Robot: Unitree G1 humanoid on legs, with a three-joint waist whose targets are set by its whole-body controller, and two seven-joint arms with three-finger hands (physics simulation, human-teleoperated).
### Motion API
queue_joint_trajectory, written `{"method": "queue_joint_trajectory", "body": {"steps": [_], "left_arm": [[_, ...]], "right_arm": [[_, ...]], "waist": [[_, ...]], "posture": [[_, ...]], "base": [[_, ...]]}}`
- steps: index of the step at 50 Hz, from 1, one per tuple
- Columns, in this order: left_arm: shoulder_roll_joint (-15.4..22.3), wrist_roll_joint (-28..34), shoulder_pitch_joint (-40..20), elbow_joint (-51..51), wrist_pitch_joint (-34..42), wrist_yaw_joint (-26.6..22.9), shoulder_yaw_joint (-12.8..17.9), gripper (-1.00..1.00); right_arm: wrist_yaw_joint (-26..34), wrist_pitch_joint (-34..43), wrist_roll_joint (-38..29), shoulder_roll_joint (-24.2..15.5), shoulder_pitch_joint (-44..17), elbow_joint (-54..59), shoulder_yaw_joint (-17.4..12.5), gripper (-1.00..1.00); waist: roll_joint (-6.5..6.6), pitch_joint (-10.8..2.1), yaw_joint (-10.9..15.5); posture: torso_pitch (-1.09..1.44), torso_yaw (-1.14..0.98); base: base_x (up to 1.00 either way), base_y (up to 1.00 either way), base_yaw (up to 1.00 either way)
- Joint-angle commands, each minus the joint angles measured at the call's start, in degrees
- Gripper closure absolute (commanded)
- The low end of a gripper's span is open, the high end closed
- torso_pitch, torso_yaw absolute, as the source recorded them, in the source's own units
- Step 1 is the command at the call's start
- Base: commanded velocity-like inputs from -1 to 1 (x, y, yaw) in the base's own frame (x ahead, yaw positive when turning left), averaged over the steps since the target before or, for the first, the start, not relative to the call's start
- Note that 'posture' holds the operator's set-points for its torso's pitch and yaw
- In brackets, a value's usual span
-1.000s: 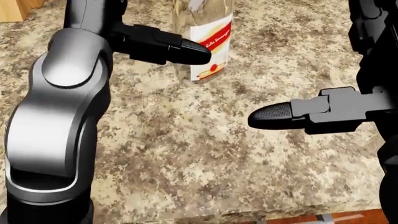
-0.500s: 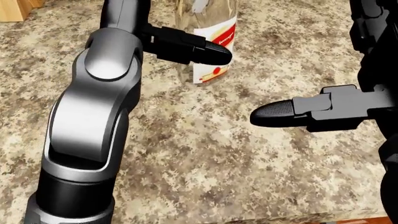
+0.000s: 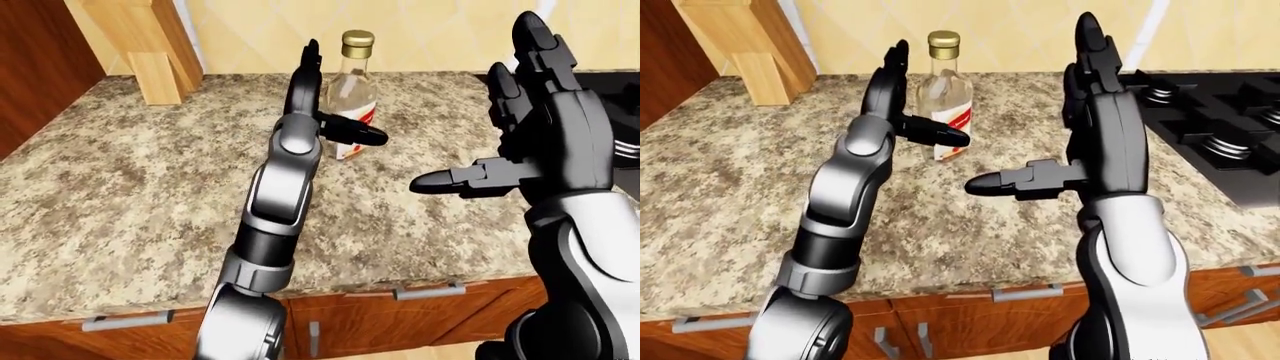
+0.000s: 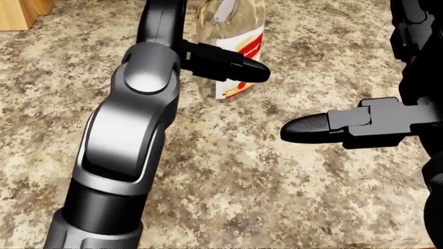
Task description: Move the drinks to the dining counter.
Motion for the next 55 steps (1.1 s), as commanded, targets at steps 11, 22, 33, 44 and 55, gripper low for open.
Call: {"method": "queue_joint_trajectory", "body": {"steps": [11, 22, 33, 44, 55], "left_arm": [[-0.3, -0.1, -1.6, 3.0, -5.7, 1.1, 0.3, -1.0], [-0.3, -2.2, -3.4, 9.3, -9.8, 2.9, 1.1, -1.0], [-0.3, -3.7, -3.9, 11.8, -11.2, 3.7, 1.0, -0.12], [-0.6, -4.5, -5.6, 16.2, -13.9, 4.8, 1.3, 0.47], [-0.6, -5.1, -4.1, 8.4, -9.2, 4.9, 0.9, 1.0]], "right_arm": [[-0.5, -3.6, 0.1, -0.3, 0.3, -0.4, -0.5, -1.0], [-0.7, -4.7, 0.2, 0.0, 1.4, -0.1, -0.3, -1.0], [-0.7, -4.8, 0.3, 0.1, 1.5, 0.1, -0.4, -1.0], [-0.7, -6.4, 0.2, 0.4, 2.6, 0.6, -0.1, -1.0], [-0.3, -5.0, 0.2, 0.1, 2.1, -0.3, -0.5, -1.0]], "waist": [[-0.28, -1.54, 0.1], [-0.38, -1.66, 0.1], [-0.34, -1.82, 0.1], [-0.37, -2.0, 0.1], [-0.26, -2.09, 0.0]], "posture": [[0.0, 0.0], [0.0, 0.0], [0.0, 0.0], [0.0, 0.0], [0.0, 0.0]], "base": [[0.0, 0.0, 0.0], [0.0, 0.0, 0.0], [0.0, 0.0, 0.0], [0.0, 0.0, 0.0], [0.0, 0.0, 0.0]]}}
